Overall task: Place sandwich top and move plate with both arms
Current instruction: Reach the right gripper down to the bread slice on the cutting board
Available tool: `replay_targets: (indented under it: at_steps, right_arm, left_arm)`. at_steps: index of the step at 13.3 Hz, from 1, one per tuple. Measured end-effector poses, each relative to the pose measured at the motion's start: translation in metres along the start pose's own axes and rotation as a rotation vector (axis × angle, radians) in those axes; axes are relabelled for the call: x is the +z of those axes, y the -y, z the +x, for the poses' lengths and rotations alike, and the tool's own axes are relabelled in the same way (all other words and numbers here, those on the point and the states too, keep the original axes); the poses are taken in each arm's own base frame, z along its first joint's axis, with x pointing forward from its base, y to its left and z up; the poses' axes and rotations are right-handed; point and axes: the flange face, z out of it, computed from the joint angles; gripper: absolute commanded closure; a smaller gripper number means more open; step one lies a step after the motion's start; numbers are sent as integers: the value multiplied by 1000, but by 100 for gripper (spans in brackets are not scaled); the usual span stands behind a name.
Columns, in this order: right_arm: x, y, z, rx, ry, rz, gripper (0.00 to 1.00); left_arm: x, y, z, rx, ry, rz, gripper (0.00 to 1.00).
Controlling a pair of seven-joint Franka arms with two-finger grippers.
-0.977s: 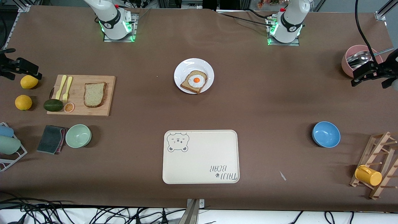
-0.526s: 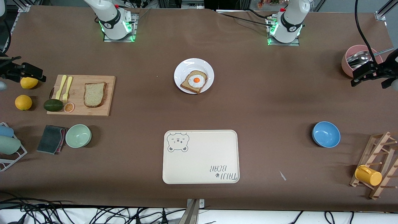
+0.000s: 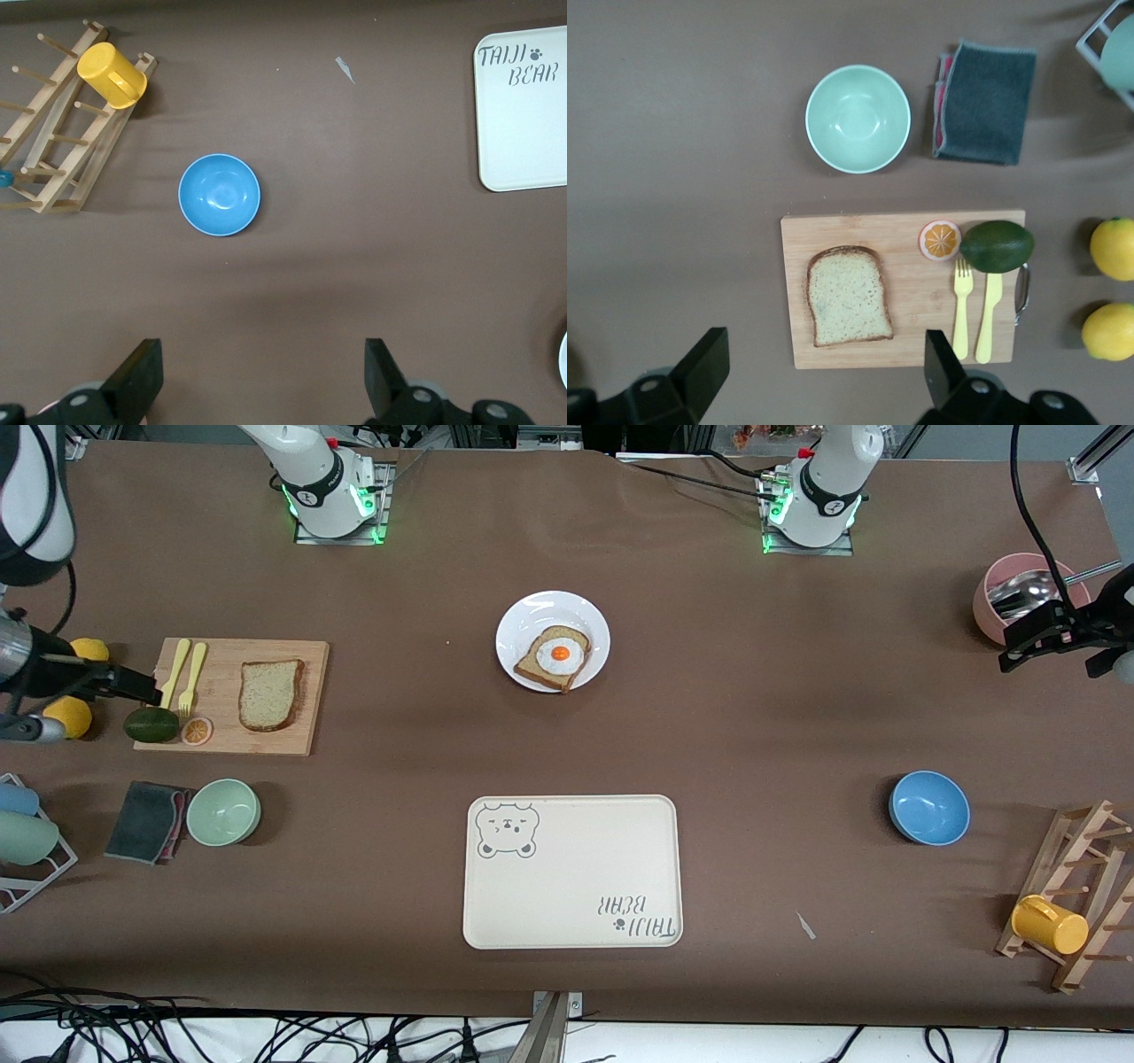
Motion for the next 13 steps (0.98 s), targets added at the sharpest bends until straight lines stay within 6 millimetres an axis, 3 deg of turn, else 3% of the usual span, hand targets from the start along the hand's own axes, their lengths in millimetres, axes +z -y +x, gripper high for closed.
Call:
replay_targets:
  at_steps: [5,8,13]
  right_arm:
    - [63,45,2,95,1,-119,8]
    - [109,80,-6,156,-16,-194,20]
    - [199,99,-24,262,-23,-250,25]
  left_arm:
    - [0,-2,0,4,0,0,0]
    - [1,-3,0,5,1,0,0]
    - [1,-5,1,8,1,0,0]
